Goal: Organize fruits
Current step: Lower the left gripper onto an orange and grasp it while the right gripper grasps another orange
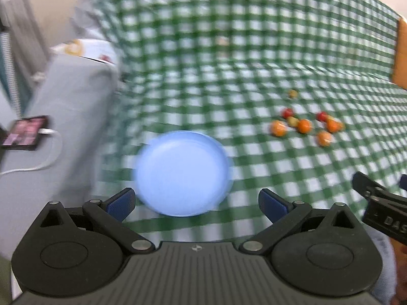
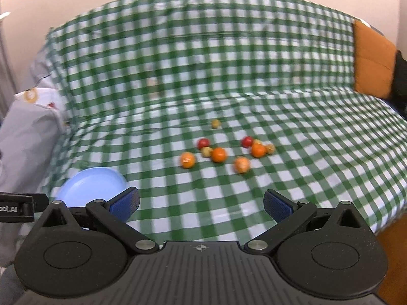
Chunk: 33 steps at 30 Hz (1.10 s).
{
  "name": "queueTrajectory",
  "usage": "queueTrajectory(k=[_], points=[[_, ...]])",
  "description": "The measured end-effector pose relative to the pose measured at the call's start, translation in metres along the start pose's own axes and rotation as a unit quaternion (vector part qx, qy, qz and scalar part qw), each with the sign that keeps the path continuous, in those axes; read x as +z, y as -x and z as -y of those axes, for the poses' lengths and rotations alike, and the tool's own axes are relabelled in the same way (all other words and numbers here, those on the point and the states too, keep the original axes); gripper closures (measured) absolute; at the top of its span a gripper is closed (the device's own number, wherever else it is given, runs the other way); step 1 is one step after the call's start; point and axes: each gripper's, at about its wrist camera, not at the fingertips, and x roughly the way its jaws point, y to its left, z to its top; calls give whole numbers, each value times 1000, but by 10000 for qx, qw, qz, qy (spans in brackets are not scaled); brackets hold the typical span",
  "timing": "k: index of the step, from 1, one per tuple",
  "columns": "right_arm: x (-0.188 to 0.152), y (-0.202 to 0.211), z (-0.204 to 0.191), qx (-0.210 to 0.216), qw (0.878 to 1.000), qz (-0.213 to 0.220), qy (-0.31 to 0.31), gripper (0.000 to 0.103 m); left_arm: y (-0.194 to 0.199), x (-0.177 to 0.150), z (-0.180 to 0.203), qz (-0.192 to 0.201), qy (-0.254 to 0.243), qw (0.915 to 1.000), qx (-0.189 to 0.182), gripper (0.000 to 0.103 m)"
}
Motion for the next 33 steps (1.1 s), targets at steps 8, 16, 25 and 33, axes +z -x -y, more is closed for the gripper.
queueTrajectory(k=[8,16,25,33], points=[[-6,-68,50,-478,9984,-17,-302,0,-83,29,57,-249,-489,9981,-291,0],[-6,-176,73,-531,9980,-335,26,0,-199,74,100,-469,-815,9946,-429,0],[-6,-277,81,-498,9941,-961,94,1,-281,105,144,-485,-1139,9900,-669,0],[0,-301,78,-448,9969,-579,301,1,-310,101,148,-539,-1224,9870,-893,0]])
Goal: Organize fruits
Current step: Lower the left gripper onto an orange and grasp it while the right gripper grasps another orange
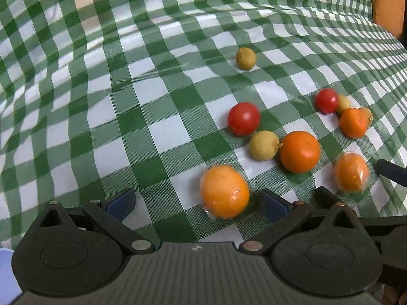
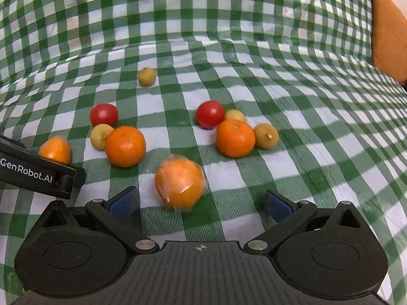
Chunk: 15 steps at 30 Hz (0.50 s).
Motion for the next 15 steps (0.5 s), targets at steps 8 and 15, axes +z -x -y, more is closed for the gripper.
queueTrajectory(k=[8,15], points=[[1,15,-1,392,9989,129,220,64,22,4,-13,57,466,9978,-472,65],[-3,44,11,304,9995,21,-10,64,56,-12,-8,510,399,9977,-187,66]])
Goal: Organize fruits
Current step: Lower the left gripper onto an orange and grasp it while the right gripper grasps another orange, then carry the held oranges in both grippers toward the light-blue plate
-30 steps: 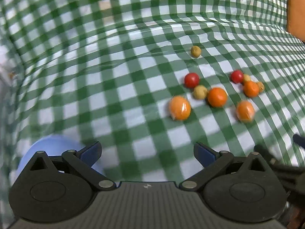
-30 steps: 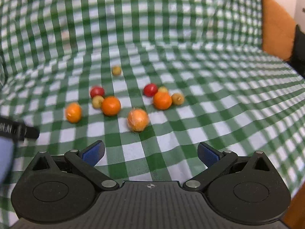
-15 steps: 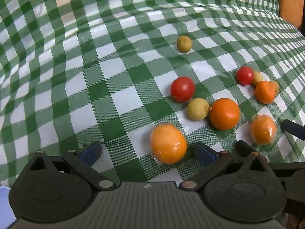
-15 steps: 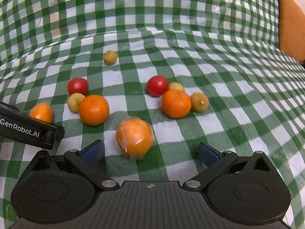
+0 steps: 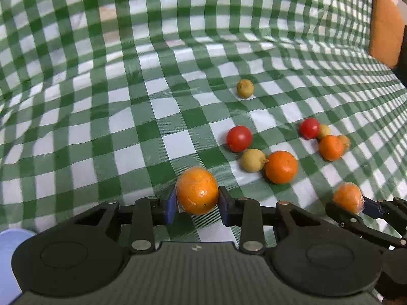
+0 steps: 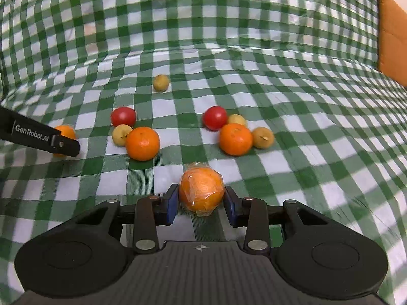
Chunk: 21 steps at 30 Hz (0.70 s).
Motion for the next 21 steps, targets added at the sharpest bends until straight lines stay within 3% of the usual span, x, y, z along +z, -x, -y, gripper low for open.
queueTrajectory(k=[8,21], points=[[-14,62,-3,137,9997,201,-51,64,78,-34,-1,245,-9,9996,-118,66],[-36,188,-37,441,9958,793,-75,64,194,-100,-30,496,548,9973,-3,66]])
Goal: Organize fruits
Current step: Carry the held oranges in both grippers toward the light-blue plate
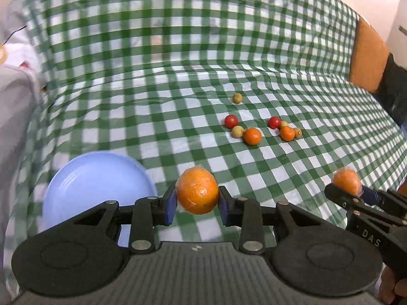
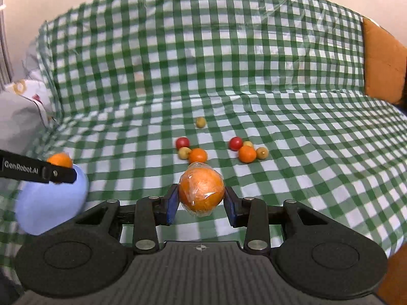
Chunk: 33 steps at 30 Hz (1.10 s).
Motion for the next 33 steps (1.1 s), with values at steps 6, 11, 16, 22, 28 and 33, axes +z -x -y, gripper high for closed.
queueTrajectory(k=[6,11,16,22,28,33], points=[[-12,46,-28,401,9990,-129,-134,64,48,-21,-25,72,282,9994,190,65],[-30,82,-57,660,9976,-190,28,64,83,-45,-40,146,372,9989,244,65],[-45,108,-81,939,9952,-277,74,64,108,-68,-51,167,448,9985,284,65],[-58,126,-111,1193,9916,-299,399,64,136,-90,-62,283,561,9975,308,65],[-57,140,-126,1256,9893,-84,738,64,153,-102,-73,394,736,9959,359,65],[-60,143,-133,1278,9882,-96,839,64,159,-103,-80,444,805,9951,371,65]])
